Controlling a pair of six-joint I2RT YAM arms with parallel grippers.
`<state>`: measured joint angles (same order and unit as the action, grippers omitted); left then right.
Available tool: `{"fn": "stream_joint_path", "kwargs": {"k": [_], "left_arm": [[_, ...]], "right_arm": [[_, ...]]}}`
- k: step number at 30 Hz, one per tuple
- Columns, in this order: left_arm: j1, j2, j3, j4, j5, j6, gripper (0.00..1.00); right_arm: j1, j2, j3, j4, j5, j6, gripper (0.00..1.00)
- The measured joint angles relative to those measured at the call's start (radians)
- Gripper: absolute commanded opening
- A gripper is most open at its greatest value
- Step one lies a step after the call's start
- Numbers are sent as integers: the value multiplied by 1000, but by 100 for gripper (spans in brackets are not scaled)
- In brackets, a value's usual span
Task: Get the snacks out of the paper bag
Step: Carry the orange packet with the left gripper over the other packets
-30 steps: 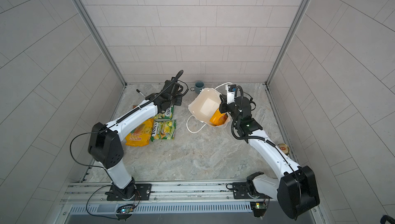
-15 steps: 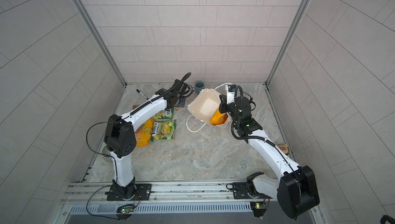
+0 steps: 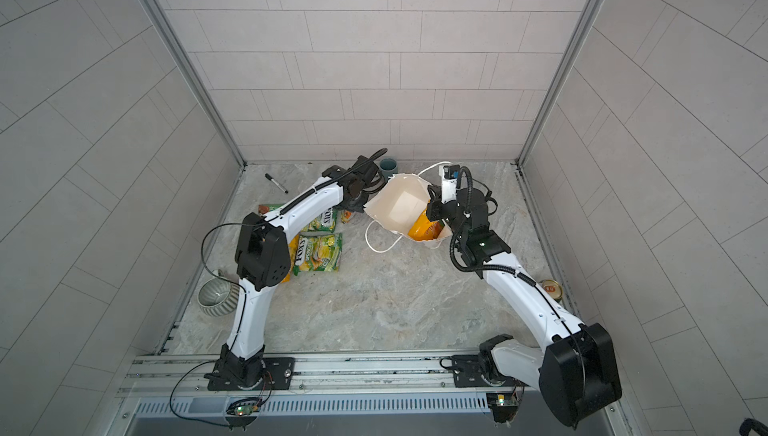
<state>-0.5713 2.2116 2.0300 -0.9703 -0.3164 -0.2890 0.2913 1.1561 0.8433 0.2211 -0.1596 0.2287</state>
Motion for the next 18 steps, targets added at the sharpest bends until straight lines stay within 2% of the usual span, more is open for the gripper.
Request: {"fn": "stream_joint_path", "kwargs": {"k": [2,6,9,16,18], "left_arm": [[-3,22,18,-24,-3,-4,1],[-5,48,42,-58,-10,-11,10],[-6,63,65,-75,-11,-13,23],[-7,63,79,-84,-13,-18,28],[-7,63,79,-82,-6,-18,27]], "right_arm": [[-4,-4,0,-3,4,0,0],[-11,-12,0,-9,9,2,0],[-16,-14,0,-8,10,8,0],[-18,-14,0,-9,9,13,0],[-18,-14,0,-9,8,13,0]]}}
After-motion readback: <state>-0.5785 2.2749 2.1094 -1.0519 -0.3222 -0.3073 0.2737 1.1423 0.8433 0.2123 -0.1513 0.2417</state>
